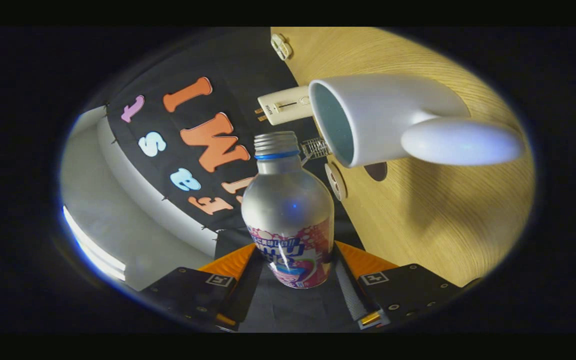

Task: Take the bottle from table, then pour the juice into the cup, finally place the bottle on the coaster

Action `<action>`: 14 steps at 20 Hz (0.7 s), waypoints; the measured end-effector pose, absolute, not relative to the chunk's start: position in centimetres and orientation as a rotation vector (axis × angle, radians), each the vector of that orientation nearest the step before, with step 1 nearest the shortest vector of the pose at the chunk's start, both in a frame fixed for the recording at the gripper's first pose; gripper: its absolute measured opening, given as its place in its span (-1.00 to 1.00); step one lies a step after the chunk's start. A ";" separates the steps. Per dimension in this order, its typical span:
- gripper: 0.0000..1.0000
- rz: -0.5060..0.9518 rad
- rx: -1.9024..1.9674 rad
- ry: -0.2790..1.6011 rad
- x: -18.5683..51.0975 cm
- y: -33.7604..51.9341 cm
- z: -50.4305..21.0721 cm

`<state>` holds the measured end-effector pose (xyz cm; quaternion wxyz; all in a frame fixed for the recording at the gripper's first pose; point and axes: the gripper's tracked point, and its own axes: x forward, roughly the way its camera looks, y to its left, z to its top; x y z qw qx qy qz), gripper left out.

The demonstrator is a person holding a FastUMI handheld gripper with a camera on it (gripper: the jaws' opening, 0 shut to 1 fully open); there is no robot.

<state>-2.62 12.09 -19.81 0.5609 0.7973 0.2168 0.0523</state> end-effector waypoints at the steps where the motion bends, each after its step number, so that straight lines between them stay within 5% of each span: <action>1: 0.52 0.126 1.888 0.507 -2.6 12.0 -19.8; 14: 0.53 0.133 1.994 0.420 -2.1 11.6 -19.1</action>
